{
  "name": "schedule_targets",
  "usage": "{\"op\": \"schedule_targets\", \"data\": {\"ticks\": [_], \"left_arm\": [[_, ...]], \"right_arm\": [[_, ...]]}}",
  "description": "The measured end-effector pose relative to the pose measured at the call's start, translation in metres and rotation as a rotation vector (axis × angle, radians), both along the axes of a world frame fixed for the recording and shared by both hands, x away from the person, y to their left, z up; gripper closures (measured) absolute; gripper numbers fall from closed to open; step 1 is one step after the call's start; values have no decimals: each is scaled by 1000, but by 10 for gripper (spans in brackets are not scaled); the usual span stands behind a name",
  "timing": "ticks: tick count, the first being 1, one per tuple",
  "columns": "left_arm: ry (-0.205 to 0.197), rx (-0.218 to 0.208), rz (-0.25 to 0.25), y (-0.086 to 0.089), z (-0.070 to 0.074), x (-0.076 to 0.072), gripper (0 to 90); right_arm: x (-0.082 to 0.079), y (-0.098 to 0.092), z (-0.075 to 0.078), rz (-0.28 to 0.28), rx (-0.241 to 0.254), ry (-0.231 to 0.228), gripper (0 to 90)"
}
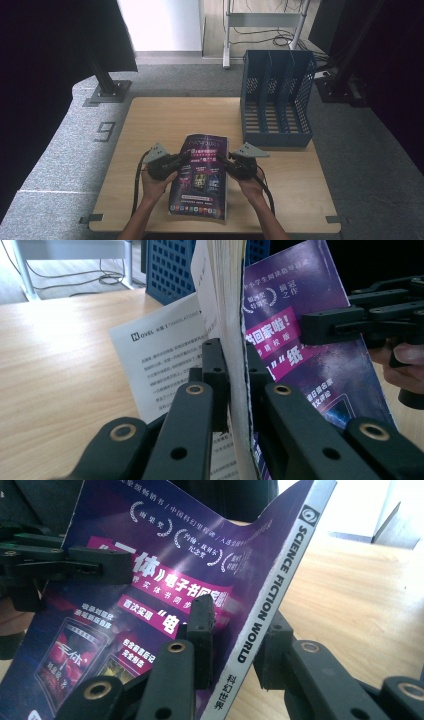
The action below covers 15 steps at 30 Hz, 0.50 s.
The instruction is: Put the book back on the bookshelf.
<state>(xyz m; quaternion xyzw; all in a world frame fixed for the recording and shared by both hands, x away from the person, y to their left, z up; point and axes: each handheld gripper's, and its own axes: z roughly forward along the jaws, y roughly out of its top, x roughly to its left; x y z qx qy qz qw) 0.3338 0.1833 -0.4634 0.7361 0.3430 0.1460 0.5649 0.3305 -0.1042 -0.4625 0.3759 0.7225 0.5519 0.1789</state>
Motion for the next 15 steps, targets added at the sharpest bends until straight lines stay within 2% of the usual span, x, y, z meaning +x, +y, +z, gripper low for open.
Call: {"op": "schedule_targets", "data": {"ticks": [4,11,15], "left_arm": [[-3,15,19,0,6,2,858],[-17,-6,24,1,10,1,861],[-27,-3,25,0,14,3,862]], "right_arm": [[-1,4,10,7,2,-31,738],[-2,4,15,7,1,-46,745],[-1,4,17,2,2,-55,749]]}}
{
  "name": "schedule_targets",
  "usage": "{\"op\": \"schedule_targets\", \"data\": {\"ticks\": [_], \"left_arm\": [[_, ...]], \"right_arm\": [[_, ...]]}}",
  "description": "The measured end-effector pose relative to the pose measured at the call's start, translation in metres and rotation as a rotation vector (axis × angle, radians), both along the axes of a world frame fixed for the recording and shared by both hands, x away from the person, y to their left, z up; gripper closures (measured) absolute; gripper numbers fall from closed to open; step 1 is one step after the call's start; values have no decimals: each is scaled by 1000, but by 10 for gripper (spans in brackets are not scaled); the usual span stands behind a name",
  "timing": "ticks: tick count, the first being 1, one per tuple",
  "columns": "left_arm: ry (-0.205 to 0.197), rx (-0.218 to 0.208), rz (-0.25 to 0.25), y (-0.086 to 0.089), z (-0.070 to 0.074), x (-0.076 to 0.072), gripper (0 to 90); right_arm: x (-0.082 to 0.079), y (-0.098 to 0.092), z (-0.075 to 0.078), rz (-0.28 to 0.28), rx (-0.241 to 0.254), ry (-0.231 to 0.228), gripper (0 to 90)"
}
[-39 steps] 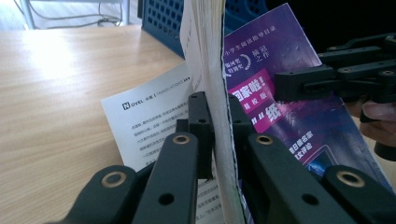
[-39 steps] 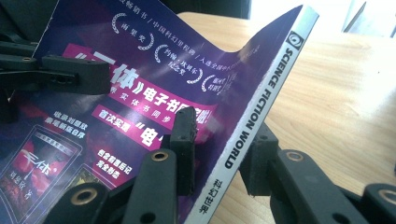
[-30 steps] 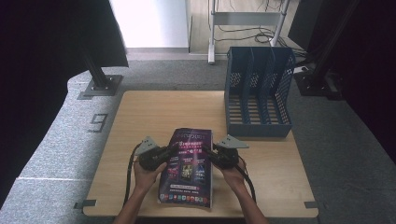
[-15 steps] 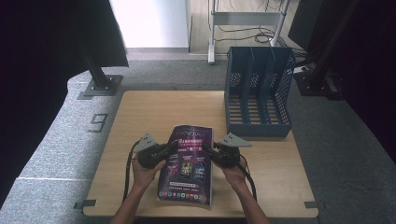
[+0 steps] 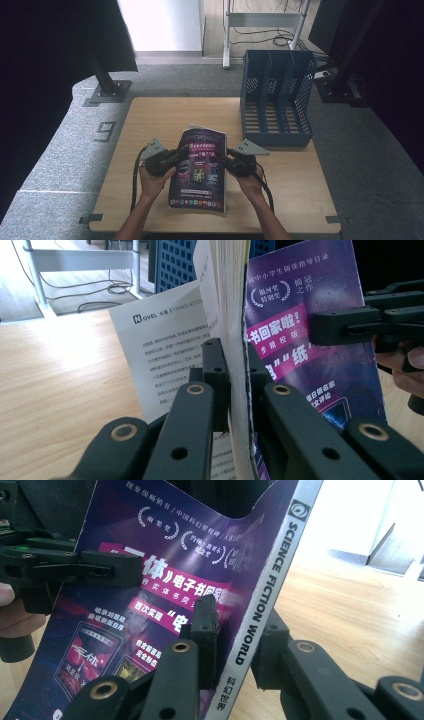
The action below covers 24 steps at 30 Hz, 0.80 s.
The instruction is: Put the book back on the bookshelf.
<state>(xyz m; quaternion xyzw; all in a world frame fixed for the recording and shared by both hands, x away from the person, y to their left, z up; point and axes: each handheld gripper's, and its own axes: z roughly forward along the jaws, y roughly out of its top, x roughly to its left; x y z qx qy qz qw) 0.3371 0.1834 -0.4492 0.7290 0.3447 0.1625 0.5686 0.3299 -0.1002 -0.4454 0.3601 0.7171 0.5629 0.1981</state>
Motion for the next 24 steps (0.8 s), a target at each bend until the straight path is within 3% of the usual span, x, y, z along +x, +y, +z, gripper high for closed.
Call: {"op": "schedule_targets", "data": {"ticks": [10,24], "left_arm": [[-22,2,9,-7,8,5,863],[-28,0,21,-8,16,11,865]], "right_arm": [[3,-4,8,-14,-12,-49,758],[8,-2,15,-20,-17,-66,760]]}}
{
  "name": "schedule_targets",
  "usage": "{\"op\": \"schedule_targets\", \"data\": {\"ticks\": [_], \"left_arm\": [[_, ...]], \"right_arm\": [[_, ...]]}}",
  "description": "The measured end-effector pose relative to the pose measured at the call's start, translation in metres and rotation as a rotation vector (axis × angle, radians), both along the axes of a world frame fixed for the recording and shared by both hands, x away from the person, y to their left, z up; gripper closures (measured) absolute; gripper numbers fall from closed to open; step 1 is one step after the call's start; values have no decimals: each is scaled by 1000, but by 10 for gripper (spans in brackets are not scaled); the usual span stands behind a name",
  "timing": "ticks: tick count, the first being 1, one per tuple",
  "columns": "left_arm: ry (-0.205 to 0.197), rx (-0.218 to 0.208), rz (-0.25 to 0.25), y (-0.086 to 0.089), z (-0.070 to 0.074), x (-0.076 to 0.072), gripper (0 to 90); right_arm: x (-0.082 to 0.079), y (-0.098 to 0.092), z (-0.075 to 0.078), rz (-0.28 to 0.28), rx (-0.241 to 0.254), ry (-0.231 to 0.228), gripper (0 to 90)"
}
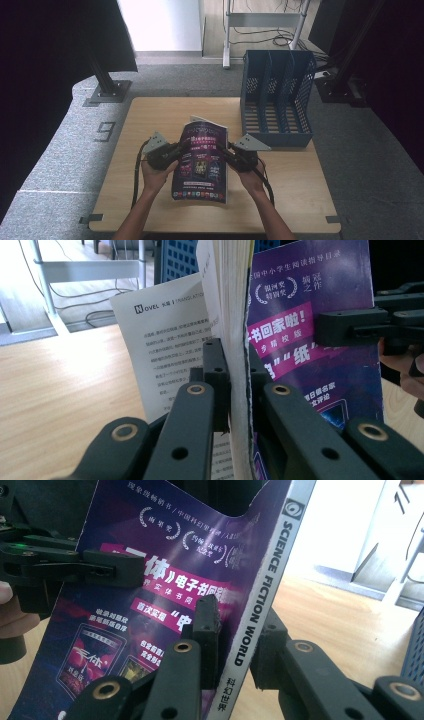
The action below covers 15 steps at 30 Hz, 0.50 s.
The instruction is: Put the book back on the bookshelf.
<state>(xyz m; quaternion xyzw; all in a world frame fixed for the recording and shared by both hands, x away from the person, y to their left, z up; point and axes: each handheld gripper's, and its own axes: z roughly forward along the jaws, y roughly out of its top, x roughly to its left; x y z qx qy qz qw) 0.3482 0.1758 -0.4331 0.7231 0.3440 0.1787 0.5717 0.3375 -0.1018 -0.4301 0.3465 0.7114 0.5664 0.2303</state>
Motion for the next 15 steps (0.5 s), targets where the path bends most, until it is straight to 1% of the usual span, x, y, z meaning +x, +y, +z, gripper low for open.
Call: {"op": "schedule_targets", "data": {"ticks": [2,5,6,8,10,13,15], "left_arm": [[-13,-1,7,-2,4,3,865],[-20,-7,10,-5,9,6,865],[-24,-9,9,-5,10,6,865],[-31,-16,8,-7,10,6,865],[-35,-10,4,-8,9,5,865],[-29,1,-6,-9,8,5,865],[-29,-2,-7,-10,7,3,864]], "right_arm": [[3,0,4,-5,-3,-15,762],[8,-2,7,-12,0,-21,766],[9,-3,9,-14,-2,-30,767],[9,-5,10,-14,-1,-42,770],[8,-7,11,-13,-1,-52,771],[6,-9,10,-12,-3,-55,772],[4,-10,8,-13,-3,-57,773]]}}
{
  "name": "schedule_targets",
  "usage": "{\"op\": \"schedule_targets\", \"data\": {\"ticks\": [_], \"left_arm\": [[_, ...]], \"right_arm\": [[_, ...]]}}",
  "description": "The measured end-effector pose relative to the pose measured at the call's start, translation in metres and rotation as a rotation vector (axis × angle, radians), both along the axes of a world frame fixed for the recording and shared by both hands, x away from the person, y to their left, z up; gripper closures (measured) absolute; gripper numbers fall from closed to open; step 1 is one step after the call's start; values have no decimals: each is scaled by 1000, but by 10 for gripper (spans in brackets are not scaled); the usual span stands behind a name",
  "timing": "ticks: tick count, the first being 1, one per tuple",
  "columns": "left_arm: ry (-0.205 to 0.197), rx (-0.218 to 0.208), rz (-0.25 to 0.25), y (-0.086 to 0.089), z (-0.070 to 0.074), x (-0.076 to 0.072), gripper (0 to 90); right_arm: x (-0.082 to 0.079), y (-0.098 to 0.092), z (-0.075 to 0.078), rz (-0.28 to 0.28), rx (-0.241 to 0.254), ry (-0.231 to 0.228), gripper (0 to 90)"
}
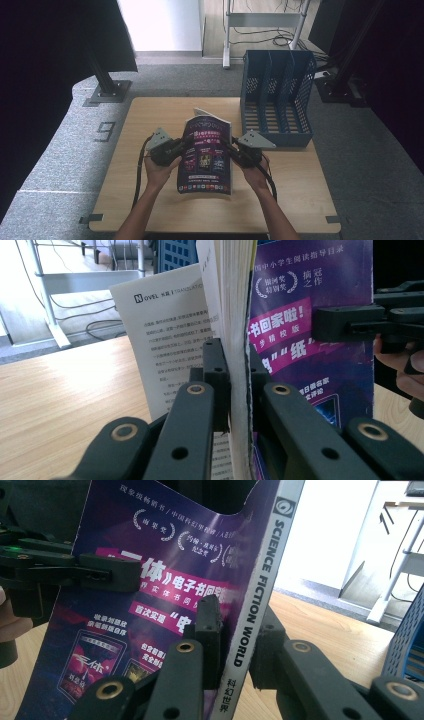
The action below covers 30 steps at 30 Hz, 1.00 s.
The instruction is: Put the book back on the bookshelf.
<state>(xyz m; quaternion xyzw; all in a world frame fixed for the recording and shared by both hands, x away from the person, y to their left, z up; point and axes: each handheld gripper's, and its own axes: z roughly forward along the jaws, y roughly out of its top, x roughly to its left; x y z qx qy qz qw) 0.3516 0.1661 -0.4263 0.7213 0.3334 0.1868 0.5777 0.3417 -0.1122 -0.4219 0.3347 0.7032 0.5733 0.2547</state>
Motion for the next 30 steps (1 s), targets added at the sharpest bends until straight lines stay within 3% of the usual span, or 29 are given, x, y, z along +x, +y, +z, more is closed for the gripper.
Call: {"op": "schedule_targets", "data": {"ticks": [12,18,24,30], "left_arm": [[6,10,4,1,-5,4,864],[-7,9,17,2,-3,7,865],[-8,26,30,6,7,19,864],[-12,20,36,9,9,18,863]], "right_arm": [[0,1,-3,1,4,-1,776],[2,3,-2,3,5,-25,778],[10,10,1,-13,3,-59,776],[16,12,3,-8,11,-84,779]]}}
